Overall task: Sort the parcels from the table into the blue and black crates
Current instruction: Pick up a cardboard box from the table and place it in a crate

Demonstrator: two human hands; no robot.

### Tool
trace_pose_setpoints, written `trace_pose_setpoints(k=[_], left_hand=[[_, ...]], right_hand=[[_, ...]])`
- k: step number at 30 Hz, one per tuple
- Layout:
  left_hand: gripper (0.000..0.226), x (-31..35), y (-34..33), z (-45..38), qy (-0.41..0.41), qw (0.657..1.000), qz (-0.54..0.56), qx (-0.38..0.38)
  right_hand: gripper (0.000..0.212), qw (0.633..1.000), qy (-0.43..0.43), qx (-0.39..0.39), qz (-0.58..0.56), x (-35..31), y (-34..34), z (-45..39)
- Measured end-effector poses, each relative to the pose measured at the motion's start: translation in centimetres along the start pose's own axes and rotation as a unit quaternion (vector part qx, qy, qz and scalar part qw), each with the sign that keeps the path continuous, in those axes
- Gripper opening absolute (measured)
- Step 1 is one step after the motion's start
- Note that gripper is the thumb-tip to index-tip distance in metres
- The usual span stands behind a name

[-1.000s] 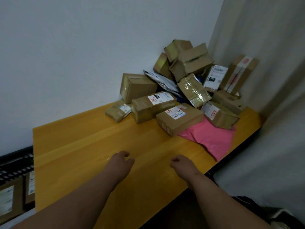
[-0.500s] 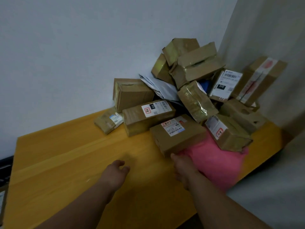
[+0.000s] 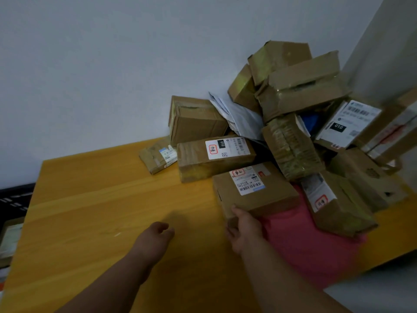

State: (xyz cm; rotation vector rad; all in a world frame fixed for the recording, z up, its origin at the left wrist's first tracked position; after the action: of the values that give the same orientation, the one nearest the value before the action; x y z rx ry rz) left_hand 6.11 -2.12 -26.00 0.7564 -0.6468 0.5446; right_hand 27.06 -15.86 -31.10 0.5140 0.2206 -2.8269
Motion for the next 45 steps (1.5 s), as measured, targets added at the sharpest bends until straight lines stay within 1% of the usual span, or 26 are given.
trace_pose_setpoints(k=[3, 6, 9, 13, 18, 22, 26, 31, 33, 35, 37, 39, 41, 45], left_hand=[[0.041, 0.0, 0.2, 0.2, -0.011, 1.000, -0.001, -0.009], [0.042, 0.5, 0.7, 0.4, -0.032, 0.999, 0.005, -0.016], [0.043, 0.7, 2.0, 0.7, -0.045, 0.998, 0.026, -0.022], [0.045, -0.5, 5.1, 2.0, -0.051, 0.997, 0.059, -0.026], [0.034, -3.2, 10.0, 3.7, -0.048, 0.991, 0.124, -0.026], [0.037, -5.5, 13.4, 4.6, -0.030, 0.982, 0.184, -0.041], [0.032, -7.5, 16.0, 5.2, -0.022, 0.970, 0.238, -0.052], [0.026, -9.5, 18.1, 5.5, -0.010, 0.951, 0.308, -0.039], [0.033, -9.9, 18.4, 5.6, -0.010, 0.940, 0.340, -0.040], [0.049, -10.2, 18.6, 5.6, -0.008, 0.926, 0.376, -0.030], [0.063, -10.5, 18.7, 5.6, -0.007, 0.913, 0.408, -0.011], [0.069, -10.5, 18.6, 5.8, -0.005, 0.902, 0.431, 0.003], [0.072, -10.4, 18.5, 5.9, -0.004, 0.896, 0.444, 0.015], [0.073, -10.5, 18.6, 6.0, -0.001, 0.887, 0.460, 0.040]], right_hand=[[0.048, 1.000, 0.014, -0.018, 0.000, 0.5, 0.4, 1.0], [0.041, 0.998, 0.032, -0.046, 0.026, 1.5, 0.6, 2.3], [0.029, 0.996, 0.041, -0.060, 0.049, 3.2, 0.8, 4.0], [0.021, 0.991, 0.033, -0.095, 0.085, 6.8, -0.4, 6.3], [0.016, 0.981, 0.028, -0.131, 0.144, 10.8, -2.8, 8.8], [0.021, 0.964, 0.031, -0.168, 0.206, 13.3, -5.5, 10.4], [0.027, 0.947, 0.033, -0.194, 0.255, 15.1, -8.2, 11.6], [0.028, 0.935, 0.029, -0.213, 0.283, 16.4, -10.7, 12.1], [0.031, 0.942, 0.040, -0.209, 0.259, 16.0, -11.3, 11.8], [0.027, 0.953, 0.058, -0.198, 0.220, 15.2, -11.8, 11.3], [0.025, 0.957, 0.064, -0.204, 0.194, 14.8, -12.5, 11.0], [0.033, 0.950, 0.058, -0.231, 0.202, 14.9, -13.7, 11.1], [0.041, 0.936, 0.046, -0.258, 0.234, 15.5, -14.7, 11.3], [0.046, 0.916, 0.020, -0.301, 0.263, 16.6, -16.6, 11.5]])
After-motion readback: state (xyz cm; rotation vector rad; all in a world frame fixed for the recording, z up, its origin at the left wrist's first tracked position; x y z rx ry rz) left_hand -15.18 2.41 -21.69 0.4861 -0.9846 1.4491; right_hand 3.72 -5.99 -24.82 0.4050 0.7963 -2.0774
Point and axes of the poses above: each hand's wrist, its own z-axis away from the middle knuckle, its own y-axis out of the back of the hand, x = y × z, the point moved 10 cm from there along -z, towards the middle knuckle, and after that the axes turned 7 degrees about -y, right-handed, at the moved point
